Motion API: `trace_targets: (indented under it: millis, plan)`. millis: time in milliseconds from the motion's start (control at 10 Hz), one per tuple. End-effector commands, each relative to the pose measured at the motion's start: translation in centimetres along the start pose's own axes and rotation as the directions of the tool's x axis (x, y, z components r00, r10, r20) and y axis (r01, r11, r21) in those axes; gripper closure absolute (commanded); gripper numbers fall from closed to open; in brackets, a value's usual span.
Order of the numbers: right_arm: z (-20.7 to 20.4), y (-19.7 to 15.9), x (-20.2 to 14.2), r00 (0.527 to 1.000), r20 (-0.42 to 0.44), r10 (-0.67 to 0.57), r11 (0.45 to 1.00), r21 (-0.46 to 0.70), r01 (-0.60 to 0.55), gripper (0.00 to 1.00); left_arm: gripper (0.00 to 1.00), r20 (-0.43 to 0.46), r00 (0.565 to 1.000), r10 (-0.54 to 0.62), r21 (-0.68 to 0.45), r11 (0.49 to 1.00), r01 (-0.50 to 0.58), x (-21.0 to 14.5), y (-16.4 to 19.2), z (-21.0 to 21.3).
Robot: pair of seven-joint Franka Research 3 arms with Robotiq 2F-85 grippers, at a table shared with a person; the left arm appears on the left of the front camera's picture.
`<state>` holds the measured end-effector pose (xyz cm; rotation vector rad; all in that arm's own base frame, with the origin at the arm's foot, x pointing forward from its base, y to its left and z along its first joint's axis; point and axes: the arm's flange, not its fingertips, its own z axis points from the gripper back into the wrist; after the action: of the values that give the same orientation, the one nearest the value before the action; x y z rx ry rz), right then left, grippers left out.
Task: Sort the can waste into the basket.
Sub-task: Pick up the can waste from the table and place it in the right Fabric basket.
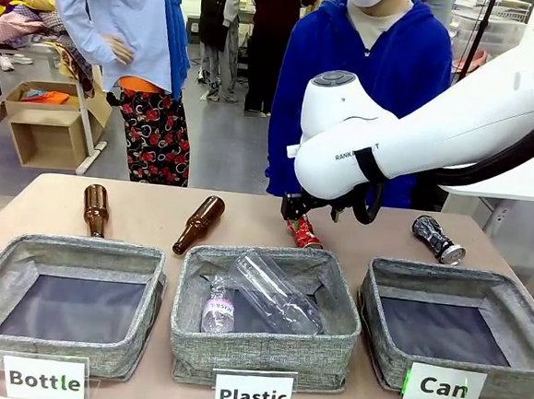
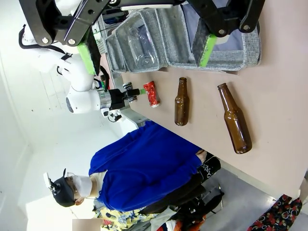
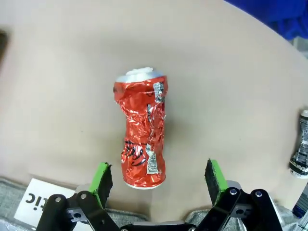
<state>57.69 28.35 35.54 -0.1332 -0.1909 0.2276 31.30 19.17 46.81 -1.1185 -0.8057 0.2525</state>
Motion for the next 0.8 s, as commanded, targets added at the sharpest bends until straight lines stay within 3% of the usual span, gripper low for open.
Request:
trace_targets:
  millis: [0, 400, 700]
  plan:
    - [-0.3, -0.3, 1.1, 1.0, -0.013, 0.0, 1.0, 0.016, 0.0, 0.0, 0.0, 0.013, 1.0, -0.014, -0.016, 1.0, 0.014, 0.0, 0.0, -0.1]
    - [-1.7, -1.0, 1.9, 0.99, -0.031, -0.141, 0.984, 0.106, 0.144, 0.0, 0.0, 0.013, 1.0, -0.014, -0.016, 1.0, 0.014, 0.0, 0.0, -0.1]
    - [-2.7, -1.2, 2.1, 0.987, -0.074, -0.143, 0.976, 0.153, 0.153, 0.0, 0.0, 0.013, 1.0, -0.014, -0.016, 1.0, 0.014, 0.0, 0.0, -0.1]
